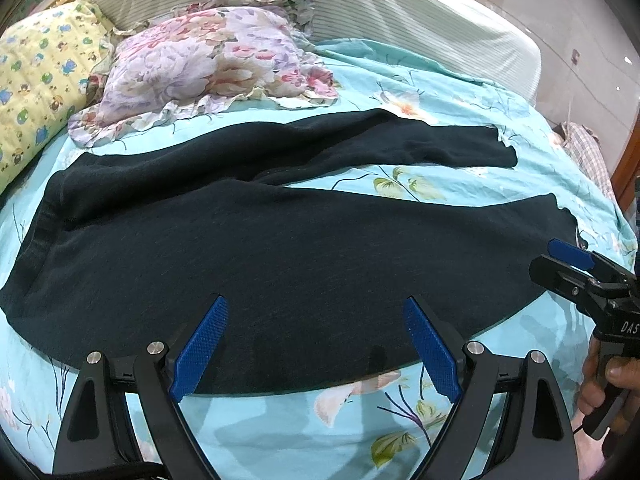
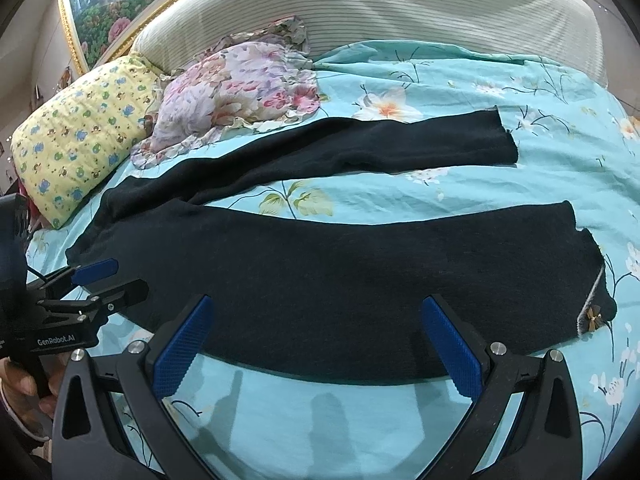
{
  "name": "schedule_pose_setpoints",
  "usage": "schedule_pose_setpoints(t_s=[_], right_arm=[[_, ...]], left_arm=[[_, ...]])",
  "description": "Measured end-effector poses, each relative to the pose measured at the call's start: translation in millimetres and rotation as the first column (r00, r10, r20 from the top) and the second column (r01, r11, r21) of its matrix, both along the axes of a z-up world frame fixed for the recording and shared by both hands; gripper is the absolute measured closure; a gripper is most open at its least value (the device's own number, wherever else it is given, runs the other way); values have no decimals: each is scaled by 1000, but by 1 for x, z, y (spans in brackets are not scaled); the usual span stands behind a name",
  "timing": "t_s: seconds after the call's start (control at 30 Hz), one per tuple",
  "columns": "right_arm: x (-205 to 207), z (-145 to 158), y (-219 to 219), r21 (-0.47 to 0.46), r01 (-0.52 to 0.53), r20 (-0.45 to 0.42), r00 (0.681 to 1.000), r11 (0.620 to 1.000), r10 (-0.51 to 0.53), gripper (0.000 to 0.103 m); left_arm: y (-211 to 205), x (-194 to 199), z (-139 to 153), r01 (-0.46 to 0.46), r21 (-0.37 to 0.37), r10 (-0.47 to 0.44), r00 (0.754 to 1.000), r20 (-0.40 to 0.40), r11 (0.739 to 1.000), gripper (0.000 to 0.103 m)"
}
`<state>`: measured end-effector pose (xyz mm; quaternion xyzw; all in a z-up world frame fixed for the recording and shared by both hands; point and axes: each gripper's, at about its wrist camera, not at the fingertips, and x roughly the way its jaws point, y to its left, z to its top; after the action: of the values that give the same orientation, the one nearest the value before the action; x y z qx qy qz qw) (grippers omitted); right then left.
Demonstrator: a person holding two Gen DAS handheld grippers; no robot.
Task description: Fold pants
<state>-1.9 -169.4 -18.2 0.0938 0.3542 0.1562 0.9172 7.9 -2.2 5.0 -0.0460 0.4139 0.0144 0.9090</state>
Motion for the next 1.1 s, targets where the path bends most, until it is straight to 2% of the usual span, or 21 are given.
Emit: schedule_pose_setpoints(t_s=[0.27, 0.47, 0.7, 1.1], right_arm=[[3, 0, -6, 15, 4, 0, 1000, 1000, -4, 0], [16, 5, -18, 32, 17, 1, 1000, 999, -17, 0], [41, 14, -41, 43, 48, 7, 999, 998, -48, 0], [108, 30, -90, 66, 96, -5, 995, 993, -96, 0]], left_arm=[[-5, 5, 3, 30, 8, -30, 1000, -3, 1000, 13], [-2, 24, 10, 37, 34, -37, 999, -2, 999, 13], [1, 56, 22, 42, 53, -42, 999, 6, 998, 13], [-12, 133, 32, 123, 118, -122, 992, -18, 985, 13]])
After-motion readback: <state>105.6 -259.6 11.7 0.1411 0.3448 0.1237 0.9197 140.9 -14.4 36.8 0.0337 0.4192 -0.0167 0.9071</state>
